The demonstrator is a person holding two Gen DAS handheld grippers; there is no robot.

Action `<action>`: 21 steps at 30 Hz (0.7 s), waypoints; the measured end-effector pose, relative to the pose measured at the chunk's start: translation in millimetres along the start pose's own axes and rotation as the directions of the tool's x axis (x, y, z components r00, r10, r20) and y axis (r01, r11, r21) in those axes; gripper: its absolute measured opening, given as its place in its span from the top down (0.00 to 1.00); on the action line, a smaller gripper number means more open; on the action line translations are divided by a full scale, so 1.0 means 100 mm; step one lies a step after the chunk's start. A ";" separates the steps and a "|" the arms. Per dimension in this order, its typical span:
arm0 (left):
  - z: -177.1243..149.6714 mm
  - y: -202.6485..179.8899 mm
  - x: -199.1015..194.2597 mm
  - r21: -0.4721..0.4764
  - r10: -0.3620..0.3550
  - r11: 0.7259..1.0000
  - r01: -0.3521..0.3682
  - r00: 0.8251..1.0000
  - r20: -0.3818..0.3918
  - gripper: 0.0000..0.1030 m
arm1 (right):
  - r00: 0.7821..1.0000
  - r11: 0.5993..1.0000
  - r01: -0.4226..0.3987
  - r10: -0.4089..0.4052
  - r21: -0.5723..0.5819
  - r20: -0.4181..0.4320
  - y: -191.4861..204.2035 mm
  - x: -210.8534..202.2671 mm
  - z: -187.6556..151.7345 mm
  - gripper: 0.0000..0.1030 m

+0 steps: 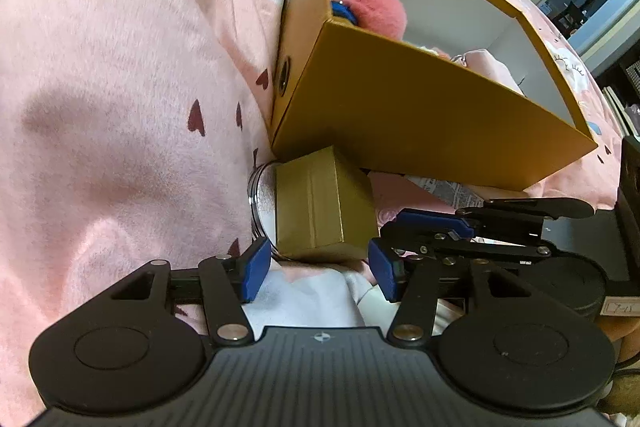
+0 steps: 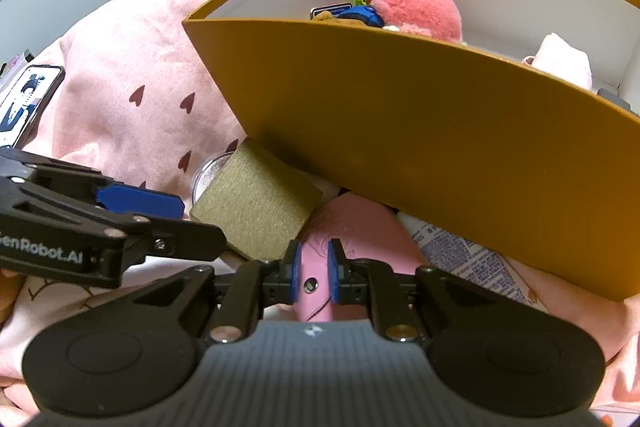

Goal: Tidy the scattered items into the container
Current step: 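Close right tool on the pink snap card wallet while left tool holds the gold cube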

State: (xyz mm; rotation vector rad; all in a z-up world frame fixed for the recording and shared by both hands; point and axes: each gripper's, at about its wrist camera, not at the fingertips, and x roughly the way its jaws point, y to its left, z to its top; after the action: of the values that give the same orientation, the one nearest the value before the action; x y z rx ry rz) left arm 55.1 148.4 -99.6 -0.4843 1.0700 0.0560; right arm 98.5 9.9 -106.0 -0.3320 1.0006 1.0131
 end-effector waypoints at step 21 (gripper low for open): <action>0.07 -0.17 0.06 -0.003 -0.065 0.998 0.065 0.997 0.028 0.45 | 1.000 1.000 0.004 -0.003 -0.009 0.018 -0.06 -0.03 -0.03 0.84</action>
State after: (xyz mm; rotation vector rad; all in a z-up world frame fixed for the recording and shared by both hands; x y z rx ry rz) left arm 68.6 134.6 -95.9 -0.5201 1.0259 0.0072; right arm 101.2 2.5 -106.1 -0.3314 0.9788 1.0162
